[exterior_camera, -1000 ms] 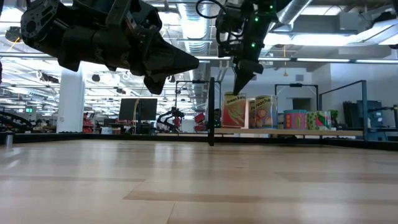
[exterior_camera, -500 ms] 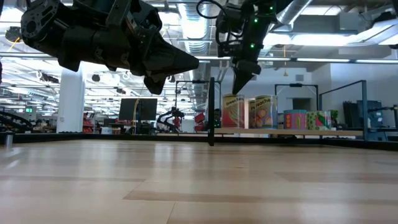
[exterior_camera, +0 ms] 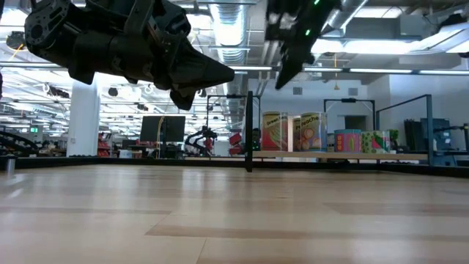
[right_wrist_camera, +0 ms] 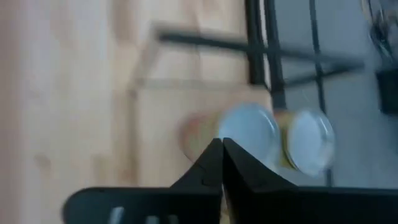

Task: Pick and place cans onto a shelf
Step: Return to Home Position

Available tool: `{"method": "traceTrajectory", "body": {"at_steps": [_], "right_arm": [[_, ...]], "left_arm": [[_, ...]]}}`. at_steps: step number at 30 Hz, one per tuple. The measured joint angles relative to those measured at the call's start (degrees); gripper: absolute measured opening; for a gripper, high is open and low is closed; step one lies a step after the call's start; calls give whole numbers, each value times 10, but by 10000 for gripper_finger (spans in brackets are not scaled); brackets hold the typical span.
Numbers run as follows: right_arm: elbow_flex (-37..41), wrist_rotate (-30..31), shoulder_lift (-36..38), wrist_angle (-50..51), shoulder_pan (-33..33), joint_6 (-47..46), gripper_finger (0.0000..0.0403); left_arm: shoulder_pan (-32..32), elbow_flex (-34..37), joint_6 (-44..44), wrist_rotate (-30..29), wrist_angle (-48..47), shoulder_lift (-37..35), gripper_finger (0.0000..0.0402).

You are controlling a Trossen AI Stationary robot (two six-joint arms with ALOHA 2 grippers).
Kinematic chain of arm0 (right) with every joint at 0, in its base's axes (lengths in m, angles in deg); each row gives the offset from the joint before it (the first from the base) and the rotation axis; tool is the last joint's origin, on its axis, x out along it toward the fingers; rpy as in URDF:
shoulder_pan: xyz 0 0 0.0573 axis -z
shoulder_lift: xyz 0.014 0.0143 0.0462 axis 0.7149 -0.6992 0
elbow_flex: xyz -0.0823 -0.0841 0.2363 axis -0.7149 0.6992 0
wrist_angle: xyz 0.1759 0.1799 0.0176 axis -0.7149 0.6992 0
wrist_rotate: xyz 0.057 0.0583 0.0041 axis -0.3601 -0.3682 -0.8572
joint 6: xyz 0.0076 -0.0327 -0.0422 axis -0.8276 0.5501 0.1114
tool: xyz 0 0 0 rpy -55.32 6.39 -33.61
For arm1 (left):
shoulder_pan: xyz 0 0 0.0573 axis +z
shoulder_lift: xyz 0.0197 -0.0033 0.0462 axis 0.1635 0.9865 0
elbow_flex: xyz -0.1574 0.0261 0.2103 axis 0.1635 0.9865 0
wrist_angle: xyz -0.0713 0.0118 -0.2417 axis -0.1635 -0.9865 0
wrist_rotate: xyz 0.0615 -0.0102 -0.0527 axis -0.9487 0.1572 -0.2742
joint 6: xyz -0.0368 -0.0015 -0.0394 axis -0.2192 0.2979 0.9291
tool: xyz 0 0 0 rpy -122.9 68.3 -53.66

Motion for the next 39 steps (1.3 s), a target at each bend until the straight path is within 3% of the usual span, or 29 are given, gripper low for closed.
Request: {"method": "traceTrajectory", "body": {"at_steps": [4,14,19,23,30,39], "right_arm": [[93,-86,78,-95,-11,-27,10],[457,-128,253,-555,-94,-104,6],[581,-109,320,-708,-150,-116,4],[632,-63,396,-704,-178,-123,5],[698,-41,551,-668,-174,-124,4],[747,-31,760,-507,-145,-172,4]], "left_arm": [[0,0,-19,11,-3,0,2],[14,0,-51,34,19,0,2],[58,0,-50,108,40,0,2],[103,0,-50,149,45,0,2],[174,0,-55,220,46,0,2],[229,0,-90,294,43,0,2]]}}
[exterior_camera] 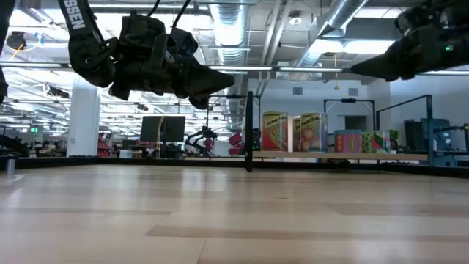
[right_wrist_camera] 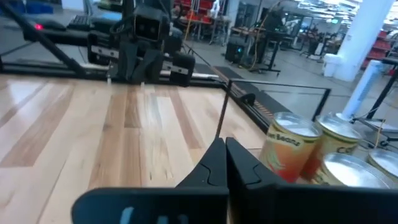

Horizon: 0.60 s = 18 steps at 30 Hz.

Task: Pick and place cans onto a shelf
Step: Return to Home Position

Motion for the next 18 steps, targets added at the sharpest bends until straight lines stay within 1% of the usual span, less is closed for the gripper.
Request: {"method": "traceTrajectory", "body": {"at_steps": [4,8,11,14,18], "right_arm": [[1,0,90,73,7,-11,3],[1,1,170,130,7,-11,4],[1,2,175,134,7,-6,4],[5,2,173,122,7,-2,3],[38,2,174,101,7,-16,5]], "left_arm": [[16,24,-14,2,41,0,2],[53,86,5,6,149,0,2],[88,135,34,17,226,0,2],[115,179,53,16,281,0,2],[138,222,54,7,280,-29,2]]}}
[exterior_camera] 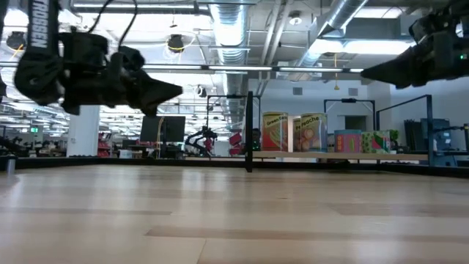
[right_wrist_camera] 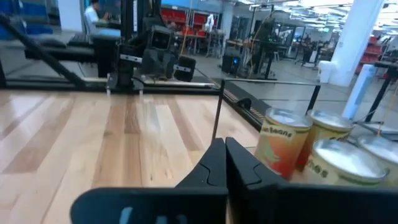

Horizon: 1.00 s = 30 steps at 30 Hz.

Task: Pick and place cans onto a shelf
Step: Return to Home Position

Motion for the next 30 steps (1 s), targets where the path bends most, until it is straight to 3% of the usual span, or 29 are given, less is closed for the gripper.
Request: {"method": "traceTrajectory", "body": {"at_steps": [7,11,16,19,26,30], "right_arm": [[44,1,-2,-79,8,-22,4],[44,5,1,-79,11,-26,6],[45,13,1,-79,11,-26,3],[45,25,0,-79,11,-25,5],[45,30,0,-78,11,-24,3],[46,49,0,-79,11,-24,6]], "left_arm": [[36,70,9,-2,-23,-116,2],[37,70,3,7,-170,-215,2],[17,70,-12,-47,-345,-350,2],[-15,70,-18,-104,-446,-439,2],[-135,69,-41,-325,-677,-668,2],[-193,69,-42,-387,-815,-810,2]]}}
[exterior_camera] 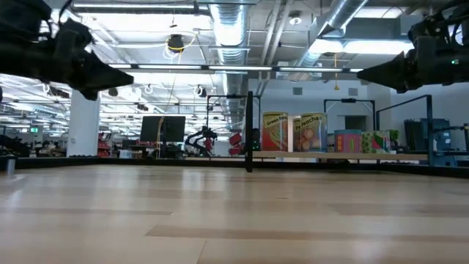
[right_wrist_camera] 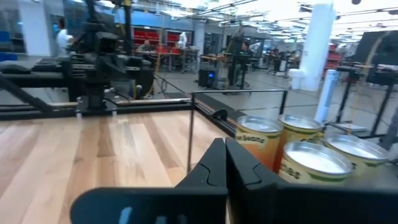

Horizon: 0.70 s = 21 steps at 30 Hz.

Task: Pick and place cans onto a shelf
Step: Return to Home Position

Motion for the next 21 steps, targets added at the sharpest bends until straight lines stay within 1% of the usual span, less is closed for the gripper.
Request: {"method": "traceTrajectory", "body": {"at_steps": [2,4,5,6,10,12,14,19,21], "right_arm": [[0,13,0,0,0,0,6],[0,15,0,0,0,0,6],[0,16,0,0,0,-4,6],[0,17,0,0,0,-5,6],[0,33,-7,-1,10,-12,16],[-2,40,-9,4,19,-11,23],[-2,44,-16,6,27,-11,28],[-2,41,-18,7,34,-27,35],[-2,40,-17,6,34,-30,34]], "left_arm": [[-16,-1,5,-1,-53,-69,2],[-26,0,7,53,-51,-117,2],[-29,0,5,72,-38,-116,2],[-29,0,6,87,-56,-116,2],[-27,0,7,133,-66,-85,2],[-27,0,2,152,-63,-82,2],[-27,1,-8,154,-58,-83,2],[-27,1,-27,121,-63,-82,2],[-27,1,-27,122,-65,-74,2]]}}
